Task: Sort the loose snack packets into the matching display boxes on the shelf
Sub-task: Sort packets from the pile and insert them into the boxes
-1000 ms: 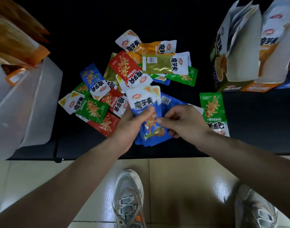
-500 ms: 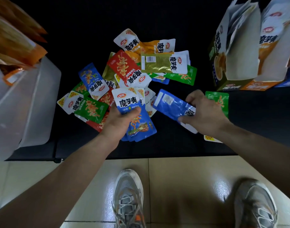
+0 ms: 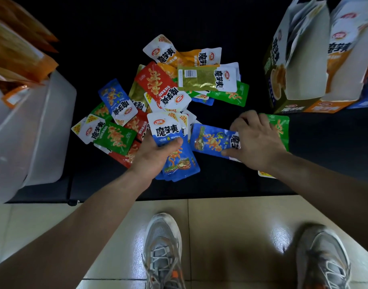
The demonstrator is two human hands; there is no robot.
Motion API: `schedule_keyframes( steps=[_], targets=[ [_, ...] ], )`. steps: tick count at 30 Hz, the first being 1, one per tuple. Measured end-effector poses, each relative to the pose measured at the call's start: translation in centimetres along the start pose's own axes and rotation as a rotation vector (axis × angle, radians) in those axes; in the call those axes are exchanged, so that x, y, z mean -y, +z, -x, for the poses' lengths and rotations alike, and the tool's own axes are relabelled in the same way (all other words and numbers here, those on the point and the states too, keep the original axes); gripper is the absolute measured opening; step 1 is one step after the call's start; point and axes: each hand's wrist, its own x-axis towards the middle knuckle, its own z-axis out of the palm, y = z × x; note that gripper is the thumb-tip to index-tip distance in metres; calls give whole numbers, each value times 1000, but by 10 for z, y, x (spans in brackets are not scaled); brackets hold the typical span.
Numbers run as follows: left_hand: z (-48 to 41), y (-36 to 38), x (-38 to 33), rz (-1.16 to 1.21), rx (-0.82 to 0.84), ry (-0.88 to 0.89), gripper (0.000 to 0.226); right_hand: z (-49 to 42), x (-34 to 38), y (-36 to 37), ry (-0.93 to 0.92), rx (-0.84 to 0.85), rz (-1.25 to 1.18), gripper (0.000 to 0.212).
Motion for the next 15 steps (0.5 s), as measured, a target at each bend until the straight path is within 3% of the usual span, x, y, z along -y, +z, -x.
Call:
schedule_keyframes(
  steps=[6, 11, 15],
  targets=[
    [2, -11, -9, 64, 30, 1, 37, 8, -10, -29, -114, 111, -412, 31],
    [1, -16, -13, -21, 88, 12, 47, 9, -7, -60, -294, 266, -407, 25],
    [12, 5, -12, -70, 251, -60, 28, 0, 10, -64, -284, 280, -480, 30]
  ],
)
